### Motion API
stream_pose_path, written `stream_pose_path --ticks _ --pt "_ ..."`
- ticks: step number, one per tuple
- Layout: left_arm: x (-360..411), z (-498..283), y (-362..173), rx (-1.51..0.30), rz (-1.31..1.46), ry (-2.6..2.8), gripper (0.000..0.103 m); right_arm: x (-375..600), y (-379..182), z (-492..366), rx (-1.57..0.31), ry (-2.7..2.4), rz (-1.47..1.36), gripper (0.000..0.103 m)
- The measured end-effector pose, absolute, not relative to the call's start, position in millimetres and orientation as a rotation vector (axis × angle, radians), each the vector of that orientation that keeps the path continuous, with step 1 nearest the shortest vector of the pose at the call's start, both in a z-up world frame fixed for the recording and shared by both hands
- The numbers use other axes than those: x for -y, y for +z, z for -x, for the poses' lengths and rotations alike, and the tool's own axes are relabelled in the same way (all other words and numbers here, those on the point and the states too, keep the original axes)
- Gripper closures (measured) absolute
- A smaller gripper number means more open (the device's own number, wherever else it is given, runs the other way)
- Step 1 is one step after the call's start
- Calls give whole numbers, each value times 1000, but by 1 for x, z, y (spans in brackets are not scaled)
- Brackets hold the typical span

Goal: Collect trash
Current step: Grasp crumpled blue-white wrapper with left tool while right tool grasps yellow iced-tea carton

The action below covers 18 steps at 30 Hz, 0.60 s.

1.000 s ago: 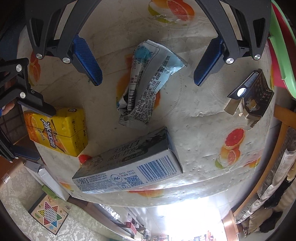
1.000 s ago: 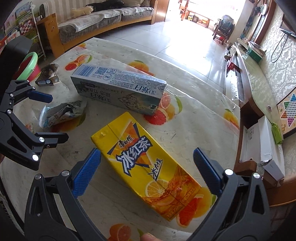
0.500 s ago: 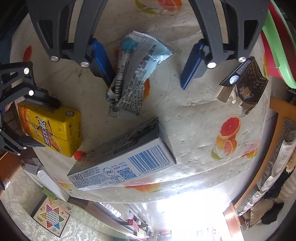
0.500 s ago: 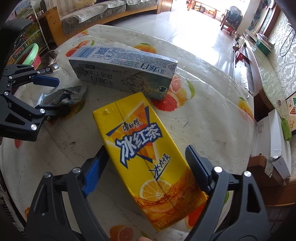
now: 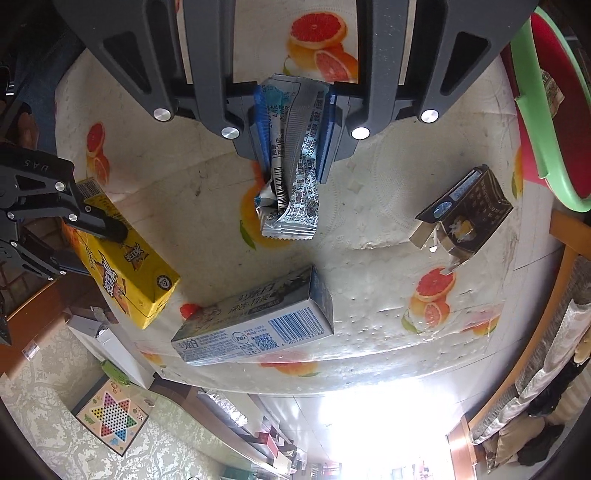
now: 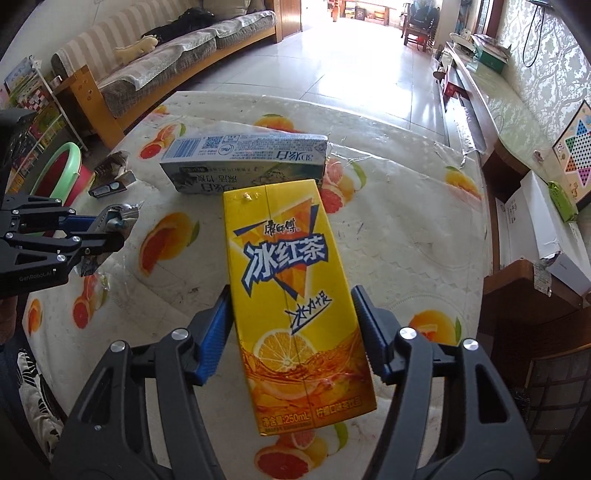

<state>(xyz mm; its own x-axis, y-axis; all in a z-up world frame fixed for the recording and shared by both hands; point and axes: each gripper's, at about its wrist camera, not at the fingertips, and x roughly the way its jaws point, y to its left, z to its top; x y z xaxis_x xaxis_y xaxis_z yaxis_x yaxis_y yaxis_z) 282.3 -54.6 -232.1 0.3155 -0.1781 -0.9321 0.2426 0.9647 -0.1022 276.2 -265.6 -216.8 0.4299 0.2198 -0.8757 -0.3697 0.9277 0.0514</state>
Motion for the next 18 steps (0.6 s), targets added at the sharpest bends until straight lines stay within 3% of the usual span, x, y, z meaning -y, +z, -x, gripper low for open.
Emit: stream_pose_path --ticks 18 --pt "2 -214 -102 -938 18 -214 82 214 -93 -207 -852 314 83 42"
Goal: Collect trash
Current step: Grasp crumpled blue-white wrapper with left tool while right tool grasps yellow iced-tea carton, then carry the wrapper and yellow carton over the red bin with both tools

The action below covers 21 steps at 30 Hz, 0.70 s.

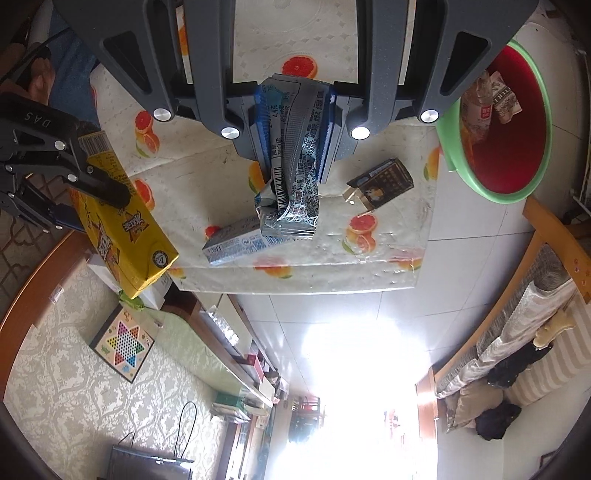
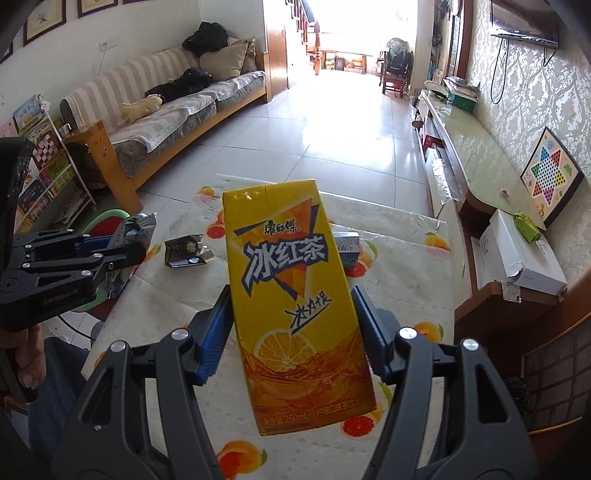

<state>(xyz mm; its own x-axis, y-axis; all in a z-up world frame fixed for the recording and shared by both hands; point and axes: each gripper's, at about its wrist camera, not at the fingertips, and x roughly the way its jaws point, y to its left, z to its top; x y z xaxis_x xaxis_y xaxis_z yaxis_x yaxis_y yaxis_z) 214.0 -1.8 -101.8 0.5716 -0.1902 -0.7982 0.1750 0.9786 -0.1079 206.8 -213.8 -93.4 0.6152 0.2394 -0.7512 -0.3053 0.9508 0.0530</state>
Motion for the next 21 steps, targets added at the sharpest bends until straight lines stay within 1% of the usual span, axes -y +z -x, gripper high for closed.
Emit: stream_pose_path --ticks 9,21 --pt "-53 -187 -70 -867 58 -137 82 156 -62 -191 -789 386 125 42" --pt "-153 -167 -71 -848 130 28 82 64 -52 -191 -765 520 168 42"
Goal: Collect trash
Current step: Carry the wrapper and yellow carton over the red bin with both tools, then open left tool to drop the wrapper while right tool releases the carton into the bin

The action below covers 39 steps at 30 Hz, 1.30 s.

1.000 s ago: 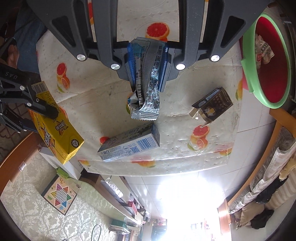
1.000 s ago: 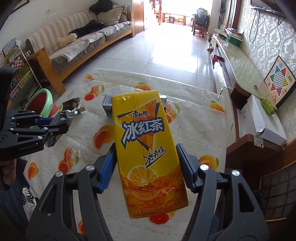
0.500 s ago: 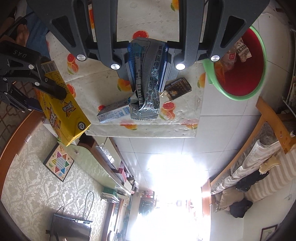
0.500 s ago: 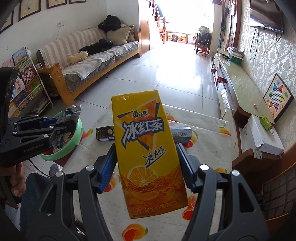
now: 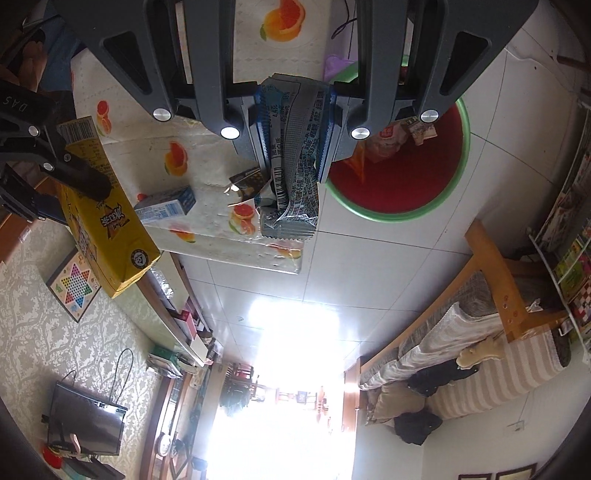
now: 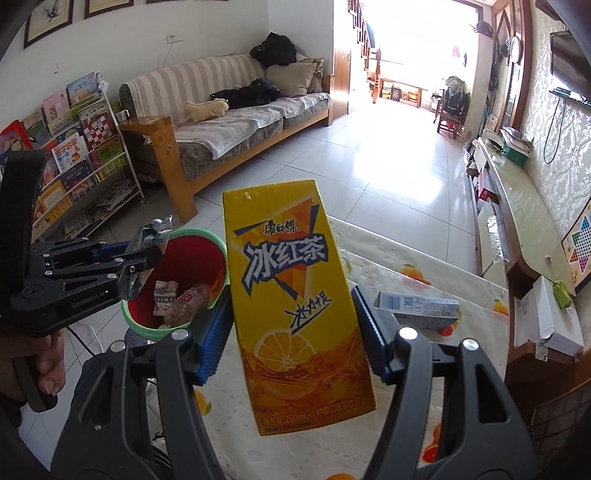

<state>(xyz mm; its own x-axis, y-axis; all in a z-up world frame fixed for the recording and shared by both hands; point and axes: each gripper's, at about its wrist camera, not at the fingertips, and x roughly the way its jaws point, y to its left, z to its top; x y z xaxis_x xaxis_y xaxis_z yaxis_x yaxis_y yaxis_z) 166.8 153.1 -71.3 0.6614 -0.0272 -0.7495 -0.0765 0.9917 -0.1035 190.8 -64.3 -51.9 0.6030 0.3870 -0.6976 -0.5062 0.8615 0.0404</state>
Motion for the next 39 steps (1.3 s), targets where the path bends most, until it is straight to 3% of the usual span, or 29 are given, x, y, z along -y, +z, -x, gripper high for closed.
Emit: stream_pose_path --ticks 13,26,29,31,39 --pt "-243 -161 -89 -867 184 202 82 -37 -64 -202 -775 653 199 42" --pt "-275 -176 -118 -923 205 237 81 -76 -85 -213 -814 689 225 42" --pt "-277 -179 -120 -928 213 243 73 -81 -87 -215 -819 690 227 42" --pt "-278 -179 -118 -914 223 245 45 -84 -87 -217 -820 692 230 42" --pt "-283 -174 -112 -890 215 281 20 -93 -92 -217 -827 706 237 42"
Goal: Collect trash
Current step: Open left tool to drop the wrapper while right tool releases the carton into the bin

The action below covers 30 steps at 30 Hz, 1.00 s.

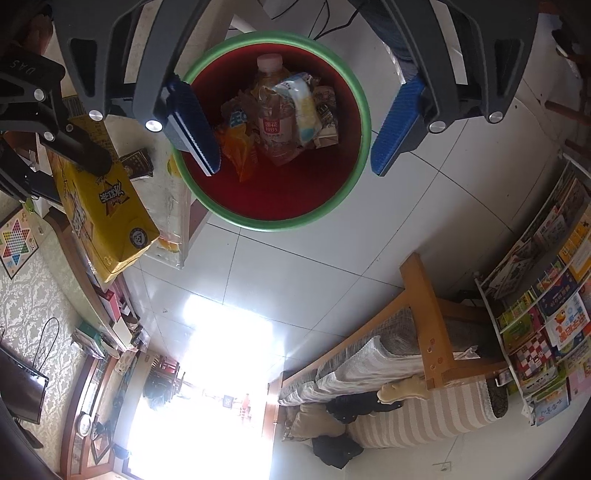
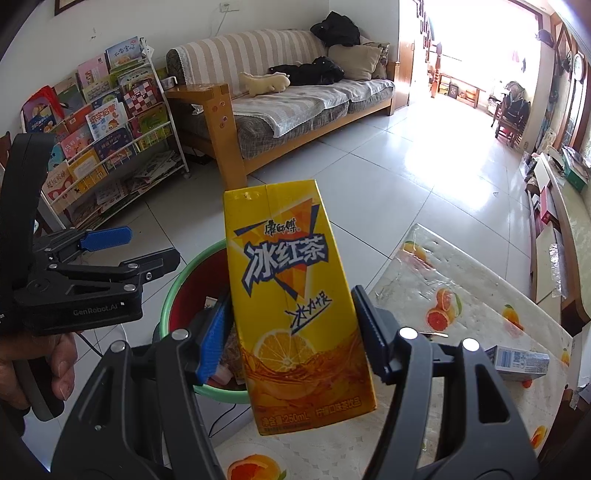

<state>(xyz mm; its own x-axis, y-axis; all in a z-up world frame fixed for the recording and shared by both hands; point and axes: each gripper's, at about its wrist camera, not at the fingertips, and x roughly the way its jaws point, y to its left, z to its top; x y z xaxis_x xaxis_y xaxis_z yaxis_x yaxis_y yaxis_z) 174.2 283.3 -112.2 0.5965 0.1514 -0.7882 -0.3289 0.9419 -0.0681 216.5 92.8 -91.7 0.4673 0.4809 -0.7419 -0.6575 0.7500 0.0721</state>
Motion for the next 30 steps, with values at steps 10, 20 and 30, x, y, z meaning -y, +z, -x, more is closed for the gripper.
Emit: stream_pose_path --ticks 10,20,30 --pt "-305 -161 -105 -862 227 351 11 -111 -100 -217 -842 744 253 42" --pt "-320 -149 -110 -852 241 394 11 -143 -121 -214 -883 787 293 41" --pt "-329 -142 -116 -853 274 413 11 -153 -128 -211 -887 773 326 8"
